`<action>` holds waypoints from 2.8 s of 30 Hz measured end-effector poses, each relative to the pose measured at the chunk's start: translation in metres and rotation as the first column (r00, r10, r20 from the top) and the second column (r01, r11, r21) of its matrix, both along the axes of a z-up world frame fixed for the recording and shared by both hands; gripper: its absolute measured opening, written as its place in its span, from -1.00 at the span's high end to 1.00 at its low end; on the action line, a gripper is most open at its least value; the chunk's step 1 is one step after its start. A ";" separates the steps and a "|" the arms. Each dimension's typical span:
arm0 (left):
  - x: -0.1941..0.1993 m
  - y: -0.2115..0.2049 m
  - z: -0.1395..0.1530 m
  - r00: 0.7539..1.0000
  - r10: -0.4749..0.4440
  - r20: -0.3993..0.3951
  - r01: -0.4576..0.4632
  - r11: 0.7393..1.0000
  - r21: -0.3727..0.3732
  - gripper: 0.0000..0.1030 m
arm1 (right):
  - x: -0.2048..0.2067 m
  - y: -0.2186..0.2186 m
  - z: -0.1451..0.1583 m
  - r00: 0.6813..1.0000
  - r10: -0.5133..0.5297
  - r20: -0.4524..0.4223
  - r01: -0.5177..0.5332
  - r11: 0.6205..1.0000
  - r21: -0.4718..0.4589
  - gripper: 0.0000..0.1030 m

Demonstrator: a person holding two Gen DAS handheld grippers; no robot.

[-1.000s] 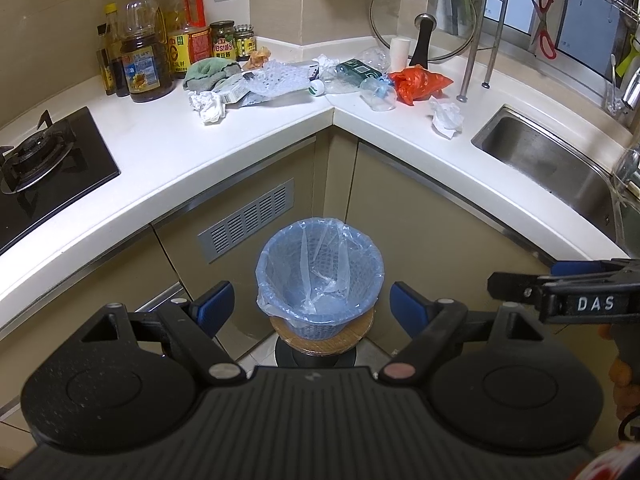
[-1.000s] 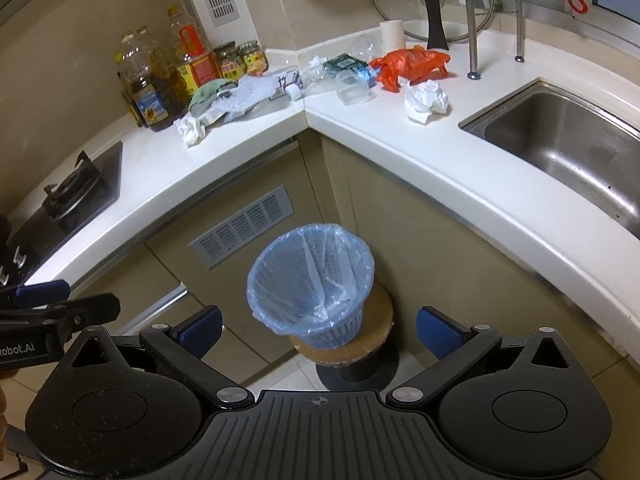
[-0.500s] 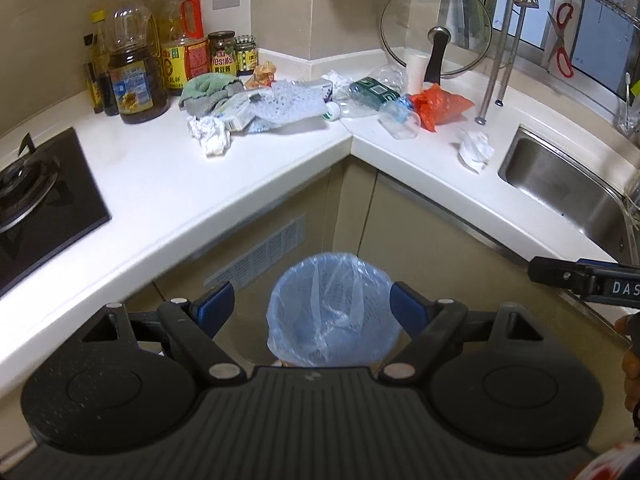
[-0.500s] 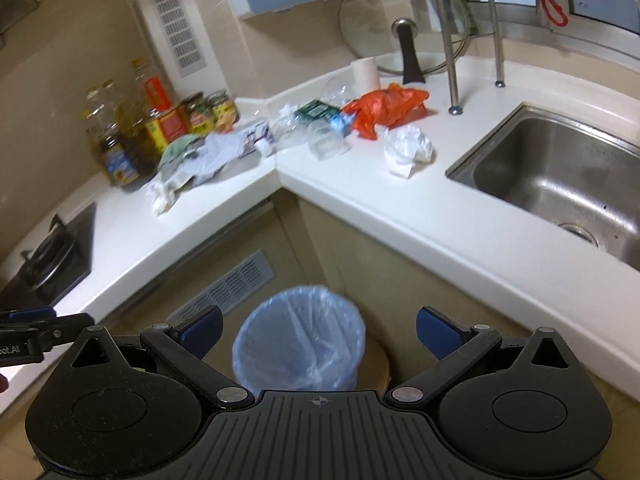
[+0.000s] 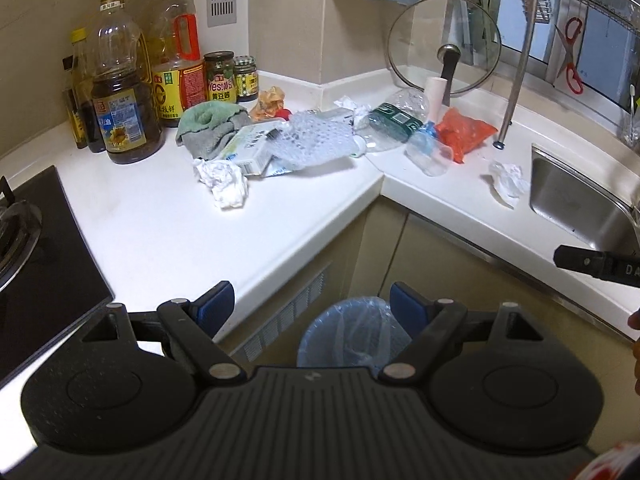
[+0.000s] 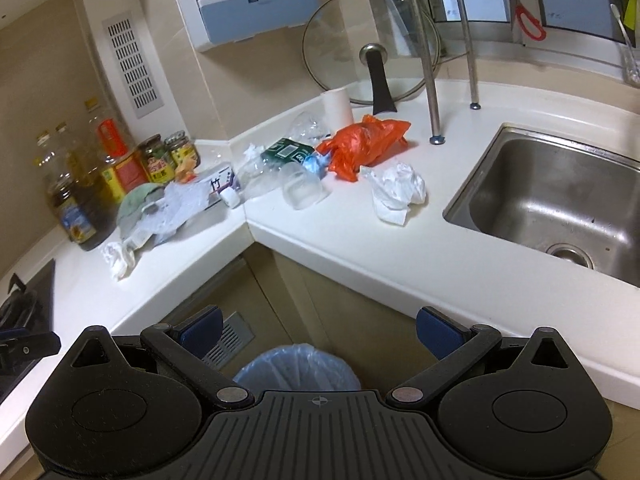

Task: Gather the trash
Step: 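Grasp the white crumpled tissue by the sink with the right tool while the left tool moves toward the counter, then grasp the white mesh fruit net on the counter with the left tool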

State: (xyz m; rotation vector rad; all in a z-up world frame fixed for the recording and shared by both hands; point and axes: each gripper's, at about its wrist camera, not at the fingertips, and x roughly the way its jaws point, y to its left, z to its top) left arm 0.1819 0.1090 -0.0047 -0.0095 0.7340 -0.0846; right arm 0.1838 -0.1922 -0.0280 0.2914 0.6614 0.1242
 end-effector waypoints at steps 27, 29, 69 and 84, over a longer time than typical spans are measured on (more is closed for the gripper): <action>0.077 -0.035 -0.020 0.970 0.241 -0.039 -0.242 0.970 -0.020 -0.62 | 0.149 -0.074 -0.025 0.993 0.105 0.058 -0.096 0.986 -0.139 -0.70; 0.086 -0.044 -0.023 0.966 0.253 -0.047 -0.254 0.967 -0.014 -0.62 | 0.164 -0.080 -0.030 0.991 0.124 0.053 -0.115 0.983 -0.144 -0.68; 0.199 -0.065 -0.047 0.929 0.368 -0.041 -0.371 0.926 -0.076 -0.32 | 0.263 -0.094 -0.034 0.959 0.282 0.013 -0.280 0.956 -0.091 0.36; 0.231 -0.018 -0.065 0.841 0.539 -0.039 -0.525 0.797 -0.299 -0.01 | 0.271 -0.109 -0.039 0.968 0.249 -0.015 -0.249 0.965 -0.084 0.36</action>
